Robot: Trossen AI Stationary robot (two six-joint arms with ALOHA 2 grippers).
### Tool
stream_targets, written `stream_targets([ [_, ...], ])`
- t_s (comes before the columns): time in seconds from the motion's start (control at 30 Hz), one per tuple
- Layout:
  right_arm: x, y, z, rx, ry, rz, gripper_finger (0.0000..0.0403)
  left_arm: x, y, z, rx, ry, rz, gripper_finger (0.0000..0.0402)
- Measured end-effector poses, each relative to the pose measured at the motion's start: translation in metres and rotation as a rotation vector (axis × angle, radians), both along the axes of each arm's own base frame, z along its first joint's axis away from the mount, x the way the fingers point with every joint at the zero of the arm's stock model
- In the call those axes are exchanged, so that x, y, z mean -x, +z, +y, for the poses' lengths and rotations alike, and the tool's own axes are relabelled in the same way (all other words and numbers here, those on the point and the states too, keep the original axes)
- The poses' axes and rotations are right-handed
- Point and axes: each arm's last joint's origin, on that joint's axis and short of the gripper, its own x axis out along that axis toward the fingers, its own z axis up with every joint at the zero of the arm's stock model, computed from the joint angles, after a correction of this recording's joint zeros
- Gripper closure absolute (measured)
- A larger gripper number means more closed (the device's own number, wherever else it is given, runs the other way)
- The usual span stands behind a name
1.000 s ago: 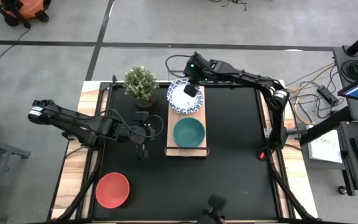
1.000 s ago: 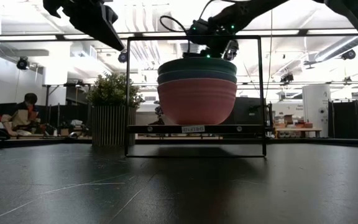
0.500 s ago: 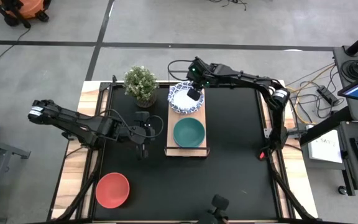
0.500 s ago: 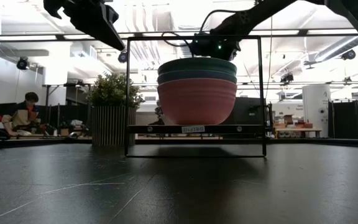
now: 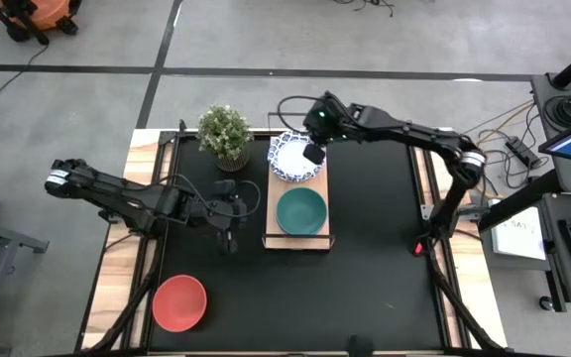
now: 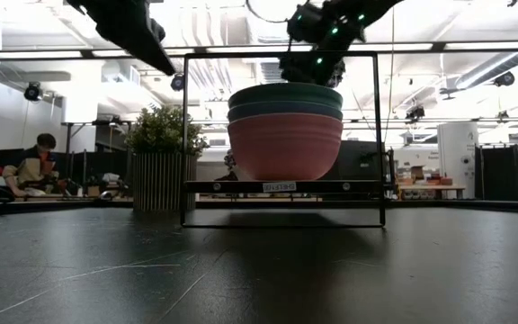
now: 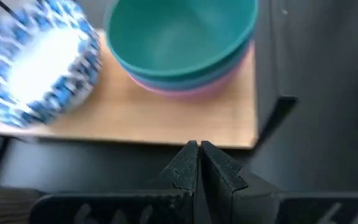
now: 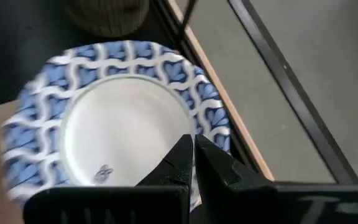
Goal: Place and stack bowls onto a shelf
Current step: Stack the plastic orange bowl on top of the plastic green bowl on the shelf
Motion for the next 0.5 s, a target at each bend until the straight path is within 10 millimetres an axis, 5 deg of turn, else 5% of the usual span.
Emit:
stream_targets([
  [0.5,0.063,0.003,0.109,0.047,0.142,-0.285,0.0394,0.013,-0.013,-0.021,0.863,0.410,0.306,0.0401],
])
